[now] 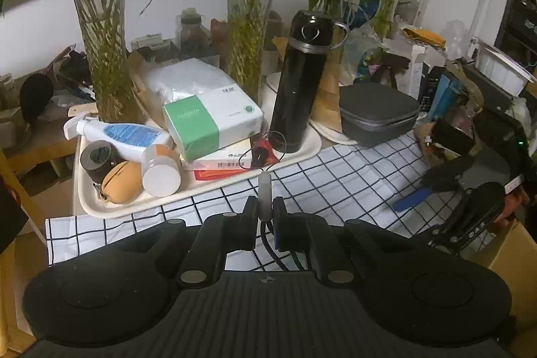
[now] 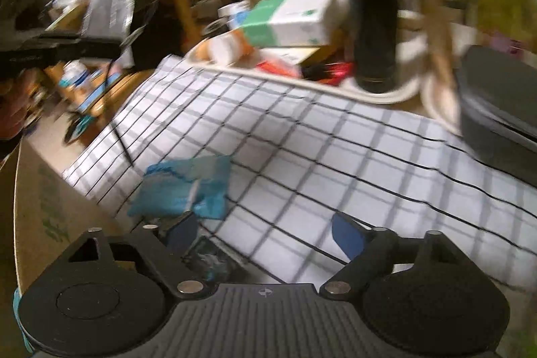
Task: Organize soft objects
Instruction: 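Grasp the white cable plug lying on the blue pack with the right tool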
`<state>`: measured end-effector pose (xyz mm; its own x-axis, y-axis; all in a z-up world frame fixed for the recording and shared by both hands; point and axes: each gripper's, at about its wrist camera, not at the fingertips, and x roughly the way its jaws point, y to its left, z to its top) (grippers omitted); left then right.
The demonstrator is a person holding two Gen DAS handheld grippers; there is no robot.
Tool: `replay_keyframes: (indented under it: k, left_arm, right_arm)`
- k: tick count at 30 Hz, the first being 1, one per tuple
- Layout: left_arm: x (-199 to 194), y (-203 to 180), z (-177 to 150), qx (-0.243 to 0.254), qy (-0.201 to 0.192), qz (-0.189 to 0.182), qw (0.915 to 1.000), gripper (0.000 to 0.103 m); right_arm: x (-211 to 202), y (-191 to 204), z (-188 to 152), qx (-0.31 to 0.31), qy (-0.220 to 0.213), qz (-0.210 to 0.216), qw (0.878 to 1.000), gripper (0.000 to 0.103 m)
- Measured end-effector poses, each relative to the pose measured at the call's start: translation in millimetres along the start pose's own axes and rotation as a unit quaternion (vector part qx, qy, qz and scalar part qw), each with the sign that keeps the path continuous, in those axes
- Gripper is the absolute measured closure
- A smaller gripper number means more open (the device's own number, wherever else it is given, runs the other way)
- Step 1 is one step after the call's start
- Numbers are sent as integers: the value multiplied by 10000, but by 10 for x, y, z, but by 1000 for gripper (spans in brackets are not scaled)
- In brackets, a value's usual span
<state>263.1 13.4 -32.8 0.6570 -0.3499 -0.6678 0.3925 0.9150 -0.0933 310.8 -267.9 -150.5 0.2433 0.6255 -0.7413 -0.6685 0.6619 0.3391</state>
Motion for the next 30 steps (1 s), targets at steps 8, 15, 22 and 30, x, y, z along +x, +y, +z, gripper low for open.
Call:
replay_keyframes:
  k: [8, 15, 22, 30]
  left_arm:
    - [-15, 80, -20, -14, 8, 51, 10000, 94]
    - [-25, 116, -12, -38, -12, 53, 10000, 94]
    - [-30, 115, -10, -31, -16, 72, 10000, 94]
    - [-20, 139, -28, -27, 26, 129, 9999, 94]
  right_arm:
    - [412, 189, 209, -620, 716, 948, 9910, 43]
    - [774, 386, 255, -938, 1368, 1347, 9769, 59]
    - [953, 483, 284, -1006, 1507, 1482, 9722, 66]
    - [947, 497, 259, -1217, 1311, 1224, 9762, 90]
